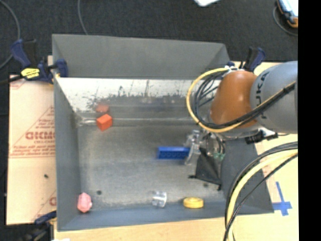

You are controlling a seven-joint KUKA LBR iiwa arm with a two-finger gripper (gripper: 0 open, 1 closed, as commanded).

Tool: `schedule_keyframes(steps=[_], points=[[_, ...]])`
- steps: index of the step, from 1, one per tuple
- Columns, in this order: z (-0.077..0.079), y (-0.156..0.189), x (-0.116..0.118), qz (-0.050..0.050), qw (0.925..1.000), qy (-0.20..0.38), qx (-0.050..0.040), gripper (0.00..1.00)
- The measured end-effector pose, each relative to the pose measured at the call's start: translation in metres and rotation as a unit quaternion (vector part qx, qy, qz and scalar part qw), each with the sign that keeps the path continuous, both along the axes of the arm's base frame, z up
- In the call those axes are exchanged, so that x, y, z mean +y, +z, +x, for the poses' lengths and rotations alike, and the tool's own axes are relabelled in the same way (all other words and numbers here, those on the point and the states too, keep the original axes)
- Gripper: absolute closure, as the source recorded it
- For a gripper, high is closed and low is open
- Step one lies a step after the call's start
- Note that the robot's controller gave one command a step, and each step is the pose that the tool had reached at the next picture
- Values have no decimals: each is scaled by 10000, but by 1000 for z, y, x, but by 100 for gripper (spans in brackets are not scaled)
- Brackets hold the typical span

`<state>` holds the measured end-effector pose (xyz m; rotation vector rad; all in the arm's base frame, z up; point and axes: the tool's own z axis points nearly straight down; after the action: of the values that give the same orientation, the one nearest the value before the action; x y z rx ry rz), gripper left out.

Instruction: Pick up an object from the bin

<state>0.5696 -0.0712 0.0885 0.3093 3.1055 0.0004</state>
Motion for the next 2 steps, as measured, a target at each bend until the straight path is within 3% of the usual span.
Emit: schedule_keyframes(steps=[1,2], points=[[-2,-6,5,12,9999,-107,24,100],[-1,28,-1,-7,10000,-25,-36,100]])
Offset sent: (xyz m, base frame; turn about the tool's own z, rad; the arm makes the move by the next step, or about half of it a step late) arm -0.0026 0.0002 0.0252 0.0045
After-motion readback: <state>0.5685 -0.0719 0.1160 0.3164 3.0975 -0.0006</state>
